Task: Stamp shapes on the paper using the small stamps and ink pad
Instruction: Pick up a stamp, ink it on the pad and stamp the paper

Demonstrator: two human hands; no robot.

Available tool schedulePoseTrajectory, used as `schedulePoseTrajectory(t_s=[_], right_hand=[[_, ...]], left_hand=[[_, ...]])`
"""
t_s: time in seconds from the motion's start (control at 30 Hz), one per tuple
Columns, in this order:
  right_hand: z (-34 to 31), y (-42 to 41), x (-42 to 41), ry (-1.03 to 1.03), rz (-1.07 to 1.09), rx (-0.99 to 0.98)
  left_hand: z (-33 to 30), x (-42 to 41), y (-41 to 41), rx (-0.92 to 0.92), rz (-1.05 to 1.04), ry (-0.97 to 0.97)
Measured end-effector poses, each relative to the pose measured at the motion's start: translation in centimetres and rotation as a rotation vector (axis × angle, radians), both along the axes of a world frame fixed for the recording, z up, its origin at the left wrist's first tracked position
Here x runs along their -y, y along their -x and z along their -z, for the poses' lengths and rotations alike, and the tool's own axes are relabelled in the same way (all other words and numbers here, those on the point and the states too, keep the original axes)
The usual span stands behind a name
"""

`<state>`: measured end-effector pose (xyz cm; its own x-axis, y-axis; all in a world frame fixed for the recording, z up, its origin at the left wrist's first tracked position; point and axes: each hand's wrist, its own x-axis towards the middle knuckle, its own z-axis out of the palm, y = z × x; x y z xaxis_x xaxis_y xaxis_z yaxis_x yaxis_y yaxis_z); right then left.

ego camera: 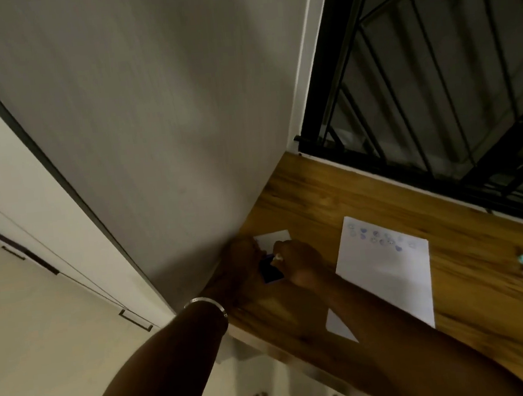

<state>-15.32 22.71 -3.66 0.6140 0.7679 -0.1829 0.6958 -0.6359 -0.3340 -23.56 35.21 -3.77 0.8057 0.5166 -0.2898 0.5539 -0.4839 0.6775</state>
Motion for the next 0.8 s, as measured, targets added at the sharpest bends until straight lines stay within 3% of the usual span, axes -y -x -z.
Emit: schedulePoseTrajectory(t_s=[0.27,0.43,0.57,0.8], right_hand=[[-0.1,-3.1,3.6,-0.099,0.239,-0.045],[-0.2,-6.9,10.9,-0.099,0.422,0.064],[-0.8,-9.2,16.6,-0.065,0.534,0.117],[-0.3,-11.6,22.7,-0.025,0.690,0.132]], left_hand=[[-0.7,1.7,-2.7,0.062,-0.050,-0.015],[0.0,7.5,-6.8,0.148,0.080,-0.041],[-0.1,14.0,-9.8,0.163,0.434,-0.099],[0.7,22.7,-12.3,-0.057,0.896,-0.413]])
